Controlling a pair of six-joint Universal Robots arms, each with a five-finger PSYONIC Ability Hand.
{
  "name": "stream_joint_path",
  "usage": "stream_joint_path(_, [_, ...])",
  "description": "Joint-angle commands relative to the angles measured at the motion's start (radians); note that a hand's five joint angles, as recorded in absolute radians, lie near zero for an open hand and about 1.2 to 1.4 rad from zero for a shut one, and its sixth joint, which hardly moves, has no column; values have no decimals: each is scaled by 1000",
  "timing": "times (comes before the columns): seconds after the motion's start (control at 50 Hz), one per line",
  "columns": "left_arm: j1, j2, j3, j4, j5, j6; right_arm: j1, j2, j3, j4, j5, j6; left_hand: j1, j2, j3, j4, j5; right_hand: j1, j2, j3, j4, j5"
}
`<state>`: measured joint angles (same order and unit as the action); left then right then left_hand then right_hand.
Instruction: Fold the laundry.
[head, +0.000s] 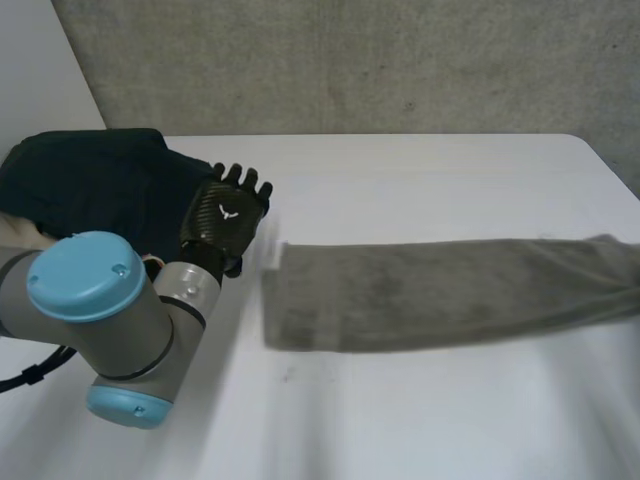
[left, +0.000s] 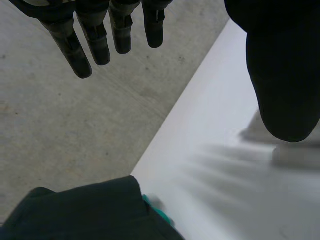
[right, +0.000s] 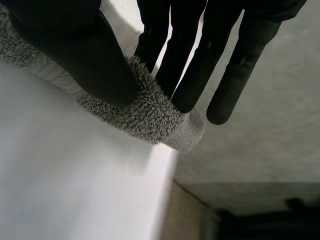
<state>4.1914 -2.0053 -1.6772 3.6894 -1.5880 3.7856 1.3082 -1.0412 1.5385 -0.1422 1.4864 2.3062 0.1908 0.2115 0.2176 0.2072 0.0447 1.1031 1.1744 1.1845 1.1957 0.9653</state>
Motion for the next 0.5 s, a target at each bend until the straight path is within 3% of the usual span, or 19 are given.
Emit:
stream_joint_path(0.02, [3, 46, -29, 0, 0, -9, 44, -43, -3, -94, -18, -140, 8, -13, -19, -8, -20, 293, 222, 212, 201, 256])
stream_joint_path(0.18, [12, 89, -56, -12, -1, -24, 391, -103, 20, -272, -149, -154, 11, -10, -16, -5, -18, 293, 222, 212, 201, 256])
stream_joint_path(0.3, [22, 129, -73, -51, -1, -59, 716, -40, 38, -350, -296, -198, 11, -10, -16, -5, -18, 293, 222, 212, 201, 256])
stream_joint_path(0.36, [26, 140, -82, -60, -1, -79, 817, 19, 43, -350, -345, -241, 8, -13, -19, -8, -20, 293, 222, 212, 201, 256])
stream_joint_path(0.5, [24, 137, -88, -62, 0, -90, 904, 109, 61, -341, -400, -295, 11, -10, -16, -5, -18, 293, 222, 212, 201, 256])
